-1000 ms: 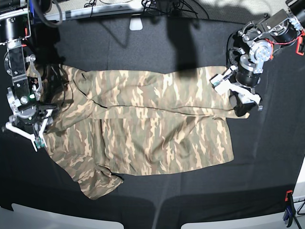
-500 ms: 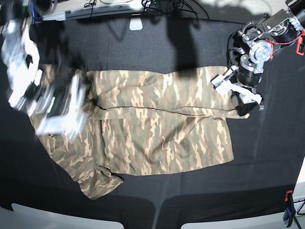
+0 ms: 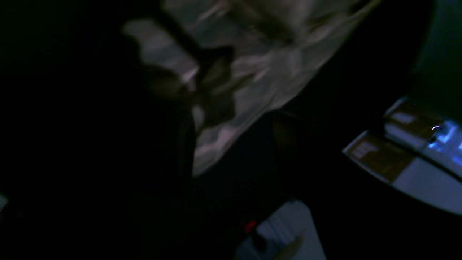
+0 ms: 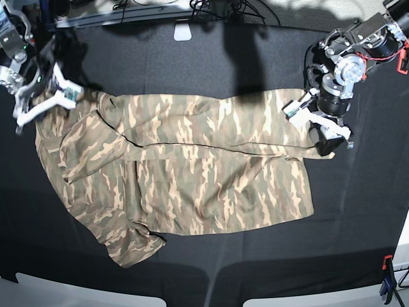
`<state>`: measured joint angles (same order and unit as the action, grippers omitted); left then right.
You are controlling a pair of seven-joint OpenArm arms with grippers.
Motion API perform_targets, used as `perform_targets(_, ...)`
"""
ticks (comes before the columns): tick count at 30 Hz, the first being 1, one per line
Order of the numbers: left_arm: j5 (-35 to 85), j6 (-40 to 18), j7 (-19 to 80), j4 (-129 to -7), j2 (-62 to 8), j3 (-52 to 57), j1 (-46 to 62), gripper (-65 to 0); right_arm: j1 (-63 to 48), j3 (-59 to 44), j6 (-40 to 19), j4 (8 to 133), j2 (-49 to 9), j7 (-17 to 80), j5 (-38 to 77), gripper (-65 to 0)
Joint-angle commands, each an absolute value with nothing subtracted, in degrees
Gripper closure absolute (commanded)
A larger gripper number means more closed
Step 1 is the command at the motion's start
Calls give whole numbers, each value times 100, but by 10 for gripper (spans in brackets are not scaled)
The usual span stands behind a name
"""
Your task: Layout the t-shirt on the table in an organized manner, then fold the t-shirt properly
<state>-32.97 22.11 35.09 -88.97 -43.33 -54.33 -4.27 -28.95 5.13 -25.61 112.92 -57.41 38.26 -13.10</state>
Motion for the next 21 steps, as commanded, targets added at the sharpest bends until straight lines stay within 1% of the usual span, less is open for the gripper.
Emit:
perform_targets(1, -3378, 2320, 3470, -8965, -4368, -5395, -506, -250, -2869, 451, -2327, 11349, -5833, 3688, -1455, -334)
perform_targets(3, -3380, 2320, 3470, -8965, -4322, -5395, -508, -250, -2856, 451, -1992, 11349, -5749, 3507, -1678, -334)
perform_targets(4, -3380, 2320, 3472, -8965, -4298, -5395, -508, -250, -2856, 451, -1940, 11349, -5714, 3413, -1767, -334)
perform_targets(7, -3378, 2320, 3474, -8965, -4226, -5395, -506, -250, -2858, 491, -2021, 11349, -5669, 3267, -1809, -334)
perform_targets(11, -3382, 2320, 3535, -8965, -4176, -5395, -506, -250, -2858, 495, -2333, 11349, -5666, 2965, -1806, -335)
perform_targets(21, -3400, 2318, 3621, -8965, -4178, -5395, -508, -250, -2858, 502, -2311, 11288, -5664, 2781, -1811, -336)
